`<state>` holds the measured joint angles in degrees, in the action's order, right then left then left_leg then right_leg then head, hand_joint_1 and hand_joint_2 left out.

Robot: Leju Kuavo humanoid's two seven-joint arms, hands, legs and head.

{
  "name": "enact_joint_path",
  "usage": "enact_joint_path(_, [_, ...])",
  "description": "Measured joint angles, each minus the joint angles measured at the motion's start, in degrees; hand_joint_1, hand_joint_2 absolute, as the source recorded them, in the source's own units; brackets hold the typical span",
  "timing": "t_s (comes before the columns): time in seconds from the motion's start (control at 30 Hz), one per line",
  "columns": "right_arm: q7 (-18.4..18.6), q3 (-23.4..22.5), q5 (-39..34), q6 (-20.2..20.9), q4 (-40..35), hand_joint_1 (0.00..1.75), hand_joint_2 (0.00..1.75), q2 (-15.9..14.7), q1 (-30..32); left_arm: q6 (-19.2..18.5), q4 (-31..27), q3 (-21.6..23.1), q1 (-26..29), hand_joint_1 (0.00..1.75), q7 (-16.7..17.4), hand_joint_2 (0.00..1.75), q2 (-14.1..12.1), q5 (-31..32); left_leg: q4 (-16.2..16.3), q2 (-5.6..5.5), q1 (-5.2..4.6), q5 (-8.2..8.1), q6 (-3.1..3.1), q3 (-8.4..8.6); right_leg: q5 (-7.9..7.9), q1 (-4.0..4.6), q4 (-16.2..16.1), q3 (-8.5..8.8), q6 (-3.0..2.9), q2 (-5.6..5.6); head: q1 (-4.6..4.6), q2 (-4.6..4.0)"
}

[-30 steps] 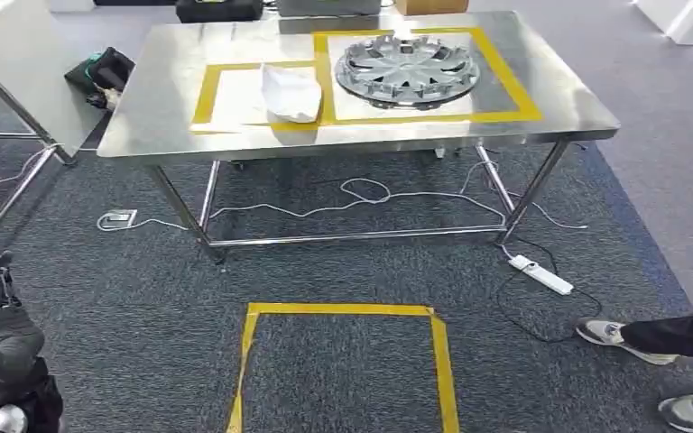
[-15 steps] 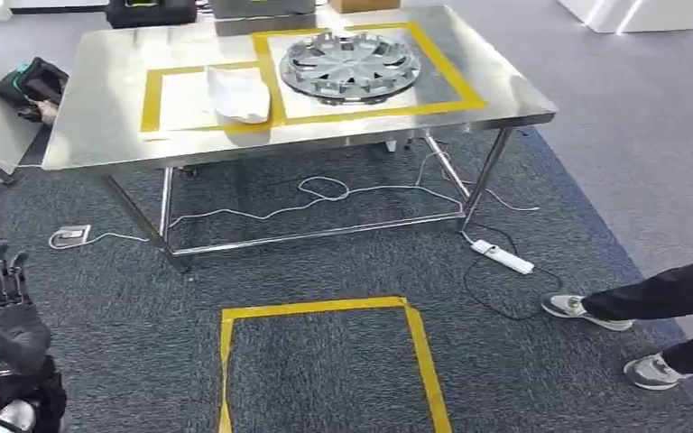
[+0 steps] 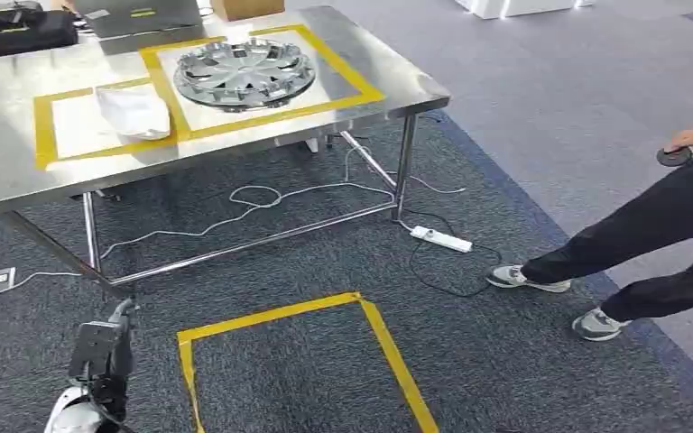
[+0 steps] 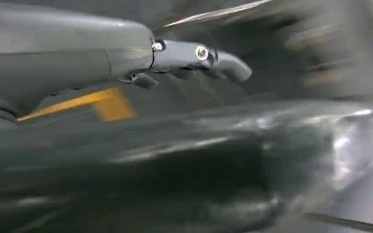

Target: Take the parts from the cabinet and place them on the table.

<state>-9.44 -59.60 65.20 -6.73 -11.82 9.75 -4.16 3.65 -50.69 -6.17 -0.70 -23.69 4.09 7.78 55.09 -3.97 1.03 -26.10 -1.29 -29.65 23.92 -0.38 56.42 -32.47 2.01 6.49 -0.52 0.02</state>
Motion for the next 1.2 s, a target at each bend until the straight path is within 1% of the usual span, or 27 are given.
enact_joint_path(0.1, [0.55,0.46,0.96,0.13,0.0,0.0,0.0,0.0,0.11,1.59,13.52,-2.51,-2.29,0.0,4.46,0.0,0.04,-0.02,0.11,1.68,-0.34,0.28,1.19,-0.05,-0.67,-0.36,-0.59,-1.05,1.12,1.46,-0.07,0.0])
enact_joint_path(0.13, [0.81,0.48,1.2,0.13,0.0,0.0,0.0,0.0,0.21,2.03,17.41,-3.19,-2.92,0.0,6.37,0.0,0.04,0.0,-0.13,2.6,-0.1,0.62,1.72,-0.07,-0.29,-0.32,0.1,-1.15,1.2,0.04,-0.07,0.0])
enact_joint_path(0.17, [0.92,0.57,1.35,0.11,0.0,0.0,0.0,0.02,0.15,2.73,20.19,-3.76,-3.19,0.0,7.89,0.0,0.02,0.09,-0.13,2.97,-0.14,0.59,2.16,-0.12,1.44,-0.04,2.13,-2.05,1.31,-3.21,0.45,0.0])
enact_joint_path(0.2, [0.92,0.77,1.4,0.11,0.02,0.0,0.0,0.02,-0.14,3.61,22.63,-4.06,-3.14,0.0,9.38,0.0,0.02,0.33,-0.12,3.7,-0.29,0.56,2.4,-0.16,4.08,-0.08,6.01,-3.92,1.54,-4.85,0.77,0.0])
enact_joint_path(0.27, [0.96,0.87,1.4,0.09,0.02,0.0,0.0,0.04,-0.63,5.65,27.5,-4.91,-2.52,0.0,14.42,0.0,0.09,0.46,-0.09,5.56,-0.51,0.51,2.49,-0.32,8.96,-0.19,16.2,-8.53,1.8,-6.0,0.72,0.0])
enact_joint_path(0.3, [0.98,0.9,1.38,0.07,0.07,0.0,0.0,0.07,-0.66,6.42,29.43,-5.37,-2.07,0.0,17.15,0.0,0.17,0.33,-0.07,6.41,-0.56,0.48,2.5,-0.35,9.75,-0.2,18.99,-9.67,1.93,-6.13,0.65,0.0])
enact_joint_path(0.33, [1.03,0.92,1.38,0.07,0.07,0.0,0.0,0.07,-0.55,6.8,30.71,-5.68,-1.47,0.0,17.83,0.0,0.31,0.09,-0.05,7.27,-0.56,0.43,2.51,-0.34,9.04,-0.2,18.51,-9.14,2.02,-6.2,0.7,0.0])
enact_joint_path(0.4, [1.07,0.96,1.38,-0.04,0.07,0.0,0.0,0.07,-0.41,7.08,32.91,-6.27,-1.03,0.0,18.18,0.0,0.57,0.09,0.02,8.34,-0.52,0.32,2.35,-0.31,5.17,-0.21,10.85,-4.61,1.88,-6.83,0.7,0.0])
enact_joint_path(0.43, [1.07,1.01,1.38,-0.04,0.07,0.0,0.0,0.07,-0.48,7.1,33.67,-6.4,-1.05,0.0,18.34,0.0,0.66,0.09,0.09,8.77,-0.5,0.22,2.16,-0.26,3.17,-0.2,5.57,-1.49,1.76,-8.08,0.7,0.0])
enact_joint_path(0.47, [1.07,1.16,1.38,-0.07,0.07,0.0,0.0,0.07,-0.68,7.21,34.35,-6.51,-1.07,0.0,19.26,0.0,0.66,0.35,0.26,9.11,-0.78,0.05,1.78,-0.12,2.39,-0.11,1.56,1.13,1.65,-11.38,0.76,0.0])
enact_joint_path(0.5, [1.03,1.31,1.4,-0.11,0.07,0.0,0.0,0.07,-1.05,7.6,35.09,-6.55,-1.1,0.0,21.7,0.0,0.68,1.17,0.72,9.52,-1.16,-0.37,1.23,-0.16,2.39,-0.1,0.86,1.2,0.88,-11.25,0.72,0.0])
enact_joint_path(0.6, [0.96,1.33,1.35,-0.33,0.09,0.0,0.0,0.07,-1.06,8.92,36.44,-6.25,-1.13,0.0,26.95,0.0,0.87,4.92,0.47,11.23,-0.86,-0.19,0.34,0.24,2.4,0.38,1.36,0.14,-0.25,-9.29,0.39,0.0])
enact_joint_path(0.63, [0.92,1.33,1.35,-0.5,0.09,0.0,0.0,0.07,-0.97,9.03,36.59,-5.83,-1.09,0.0,27.45,0.0,1.09,6.16,0.58,11.04,-0.73,-0.57,-0.14,0.16,2.05,0.05,1.07,1.0,-0.8,-8.61,0.37,0.0])
enact_joint_path(0.67, [0.85,1.33,1.38,-0.68,0.07,0.0,0.0,0.04,-0.8,9.0,36.83,-5.3,-1.19,0.0,27.69,0.0,1.16,7.06,1.55,7.88,-0.53,-1.68,-0.55,-0.12,1.91,-0.12,0.96,0.83,-1.0,-8.09,0.06,0.0])
enact_joint_path(0.7, [0.81,1.33,1.35,-0.72,0.09,0.0,0.0,0.04,-0.89,9.0,37.22,-4.72,-1.19,0.0,27.78,0.0,1.35,7.48,4.88,6.01,-0.47,-4.13,-0.66,-1.58,1.68,-0.17,0.99,0.63,-1.33,-7.44,-0.05,0.0])
enact_joint_path(0.77, [0.72,1.33,1.35,-0.7,0.09,0.0,0.0,0.04,-1.07,8.81,37.86,-4.37,-0.96,0.0,27.82,0.0,1.6,7.87,14.12,4.94,-0.48,-8.37,-0.74,-5.83,1.42,-0.08,1.01,0.28,-1.73,-5.85,-0.11,0.0])
enact_joint_path(0.8, [0.74,1.33,1.38,-0.66,0.09,0.0,0.0,0.04,-1.0,8.81,38.1,-4.26,-0.76,0.0,27.8,0.0,1.7,8.02,17.54,4.82,-0.49,-9.15,-0.71,-7.58,1.39,0.0,1.02,0.22,-1.78,-4.91,-0.13,0.0])
enact_joint_path(0.83, [0.92,1.35,1.42,-0.59,0.09,0.0,0.0,0.04,-0.85,8.81,38.18,-4.17,-0.53,0.0,27.49,0.0,1.68,8.13,18.36,4.75,-0.49,-8.49,-0.6,-8.32,1.39,0.05,1.02,0.25,-1.78,-4.0,-0.13,0.0])
enact_joint_path(0.87, [1.2,1.35,1.57,-0.44,0.09,0.0,0.0,0.04,-0.67,8.81,38.25,-4.04,-0.49,0.0,26.81,0.0,1.64,8.09,16.98,4.65,-0.53,-6.67,-0.44,-7.99,1.38,0.07,1.04,0.28,-1.78,-3.12,-0.13,0.0])
enact_joint_path(0.93, [2.18,1.46,1.9,-0.06,0.09,0.0,0.0,0.04,-0.6,8.35,38.25,-3.95,-0.78,0.0,24.35,0.0,1.51,7.43,8.93,3.5,-0.51,-1.13,0.14,-4.85,1.29,0.07,1.06,0.37,-1.62,-1.53,-0.13,0.0])
enact_joint_path(0.97, [2.54,1.57,1.88,0.02,0.09,0.0,0.0,0.04,-0.7,7.71,38.27,-3.95,-0.99,0.0,23.09,0.0,1.4,7.08,4.0,1.0,-0.47,1.07,0.47,-2.8,1.2,-0.03,1.05,0.35,-1.46,-0.85,-0.13,0.0])
enact_joint_path(1.0, [2.93,1.64,1.66,0.15,0.09,0.0,0.0,0.04,-0.97,6.87,38.34,-3.95,-1.14,0.0,21.82,0.0,1.16,6.65,1.71,-1.39,-0.4,0.92,0.87,-2.03,1.37,0.39,1.51,-0.04,-1.07,-0.29,-0.09,0.0])
enact_joint_path(1.03, [3.21,1.62,1.53,0.15,0.07,0.0,0.0,0.04,-1.3,6.4,38.36,-3.95,-1.61,0.0,21.33,0.0,1.09,6.62,1.46,-0.58,-0.32,0.52,0.58,-1.98,1.3,0.17,1.55,-0.59,-0.78,0.4,-0.09,0.0])
enact_joint_path(1.1, [3.37,1.62,1.44,0.17,0.07,0.0,0.0,0.04,-1.47,6.38,38.36,-3.97,-2.27,0.0,21.35,0.0,1.05,6.56,1.46,0.13,-0.6,0.48,1.06,-2.15,0.9,-0.25,1.04,-0.91,0.15,1.55,-0.11,0.0])
enact_joint_path(1.13, [3.37,1.62,1.35,0.17,0.09,0.0,0.0,0.0,-1.48,6.45,38.36,-3.95,-2.46,0.0,21.37,0.0,1.07,6.6,0.96,0.92,-0.25,0.78,1.5,-2.0,0.94,-0.17,1.0,-1.44,0.53,2.15,0.0,0.0])
enact_joint_path(1.17, [3.12,1.62,1.31,0.13,0.07,0.0,0.0,-0.11,-1.5,6.58,38.36,-3.95,-2.65,0.0,21.48,0.0,1.03,6.69,0.8,1.74,-0.16,0.97,1.79,-1.89,1.53,-0.02,2.11,-1.68,0.61,-0.43,-0.02,0.0])
enact_joint_path(1.2, [2.54,1.62,1.18,0.13,0.07,0.0,0.0,-0.11,-1.83,6.6,38.36,-3.97,-2.61,0.0,21.85,0.0,0.94,6.93,0.79,2.38,-0.18,0.87,2.24,-1.9,3.67,0.11,4.84,-3.11,0.94,-3.65,0.68,0.0])
